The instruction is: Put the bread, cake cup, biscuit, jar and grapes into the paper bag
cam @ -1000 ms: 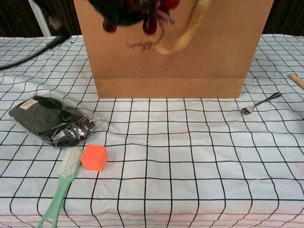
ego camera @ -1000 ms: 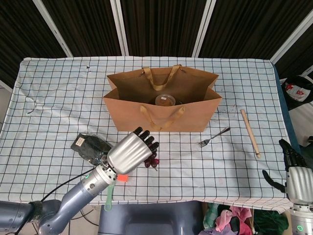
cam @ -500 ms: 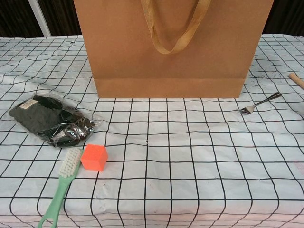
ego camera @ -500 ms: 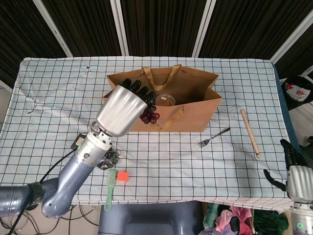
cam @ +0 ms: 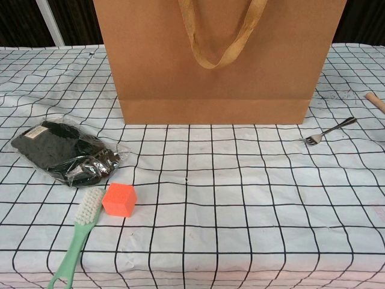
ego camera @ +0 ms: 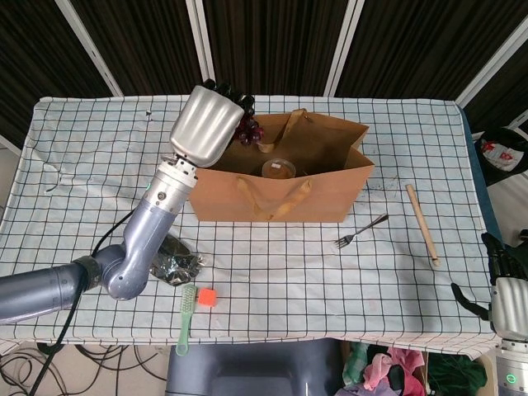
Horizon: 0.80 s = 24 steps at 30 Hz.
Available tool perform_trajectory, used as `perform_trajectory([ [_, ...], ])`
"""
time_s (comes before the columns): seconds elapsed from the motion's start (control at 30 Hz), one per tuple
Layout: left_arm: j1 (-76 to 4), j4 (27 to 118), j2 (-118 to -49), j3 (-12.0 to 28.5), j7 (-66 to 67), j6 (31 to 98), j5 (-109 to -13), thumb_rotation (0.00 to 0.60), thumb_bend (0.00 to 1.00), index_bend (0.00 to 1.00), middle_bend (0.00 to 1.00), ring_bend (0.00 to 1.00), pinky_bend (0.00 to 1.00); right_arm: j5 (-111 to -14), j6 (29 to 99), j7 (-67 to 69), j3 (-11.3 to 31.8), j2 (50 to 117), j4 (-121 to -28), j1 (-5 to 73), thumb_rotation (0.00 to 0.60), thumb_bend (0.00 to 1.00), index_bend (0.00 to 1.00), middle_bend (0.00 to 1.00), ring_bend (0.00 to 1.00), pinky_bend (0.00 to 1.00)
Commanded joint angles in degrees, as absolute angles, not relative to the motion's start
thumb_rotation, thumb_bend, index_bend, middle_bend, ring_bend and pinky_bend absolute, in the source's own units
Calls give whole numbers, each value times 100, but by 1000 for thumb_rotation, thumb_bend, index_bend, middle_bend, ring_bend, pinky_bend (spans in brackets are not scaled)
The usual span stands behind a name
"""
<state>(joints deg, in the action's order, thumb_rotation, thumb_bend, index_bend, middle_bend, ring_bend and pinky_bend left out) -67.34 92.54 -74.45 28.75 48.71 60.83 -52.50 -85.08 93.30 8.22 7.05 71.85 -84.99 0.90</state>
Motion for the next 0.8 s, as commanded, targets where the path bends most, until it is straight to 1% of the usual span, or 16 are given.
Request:
perform_trajectory([
  [0.03, -6918, 8801, -7762, 2692, 4601, 5875, -5230, 600, 403, 466, 532, 416, 546, -8462, 9277, 850, 711, 7190, -8471, 94, 600, 190, 56, 73, 144, 199],
  [0.13, -6974, 8655, -7914, 2649, 4391, 5815, -5231, 600, 389, 459, 519, 403, 546, -8461, 9240, 865, 710, 7201, -8437, 108, 600, 190, 56, 74, 144, 199],
  [0.2, -7007, 8612, -7972, 2636, 4280, 5755, -5171, 600, 353, 432, 496, 385, 540, -8484, 9242, 896, 709, 7210, -8413, 114, 600, 190, 57, 77, 145, 199],
  [0.3, -7051, 8586, -8029, 2603, 4231, 5721, -5059, 600, 223, 370, 426, 322, 493, -8498, 9259, 965, 714, 7216, -8377, 108, 600, 190, 58, 78, 147, 199],
  [0.33, -7064, 8590, -8040, 2592, 4228, 5701, -5019, 600, 175, 339, 383, 279, 451, -8488, 9264, 974, 721, 7216, -8373, 104, 600, 191, 59, 78, 147, 199],
  [0.4, -7086, 8620, -8053, 2571, 4245, 5685, -4901, 600, 115, 285, 307, 195, 359, -8462, 9271, 986, 736, 7210, -8386, 93, 600, 190, 59, 78, 147, 199],
  [0.47, -7111, 8717, -8013, 2540, 4368, 5692, -4711, 600, 50, 206, 192, 67, 218, -8458, 9284, 978, 745, 7191, -8413, 84, 600, 190, 59, 79, 147, 199],
  [0.53, -7141, 8843, -7949, 2526, 4563, 5774, -4497, 600, 22, 156, 112, 8, 133, -8461, 9294, 957, 747, 7177, -8445, 77, 600, 189, 59, 78, 147, 199],
  [0.57, -7157, 8911, -7917, 2525, 4655, 5835, -4408, 600, 11, 143, 86, 0, 105, -8466, 9301, 953, 748, 7171, -8462, 73, 600, 190, 59, 79, 147, 199],
  [0.67, -7163, 9132, -7813, 2533, 4809, 6036, -4295, 600, 0, 138, 72, 0, 87, -8480, 9325, 944, 752, 7155, -8493, 64, 600, 190, 59, 79, 147, 199],
  [0.8, -7070, 9576, -7565, 2541, 4921, 6293, -4276, 600, 0, 139, 90, 0, 96, -8496, 9346, 929, 754, 7148, -8519, 56, 600, 190, 59, 78, 147, 199],
])
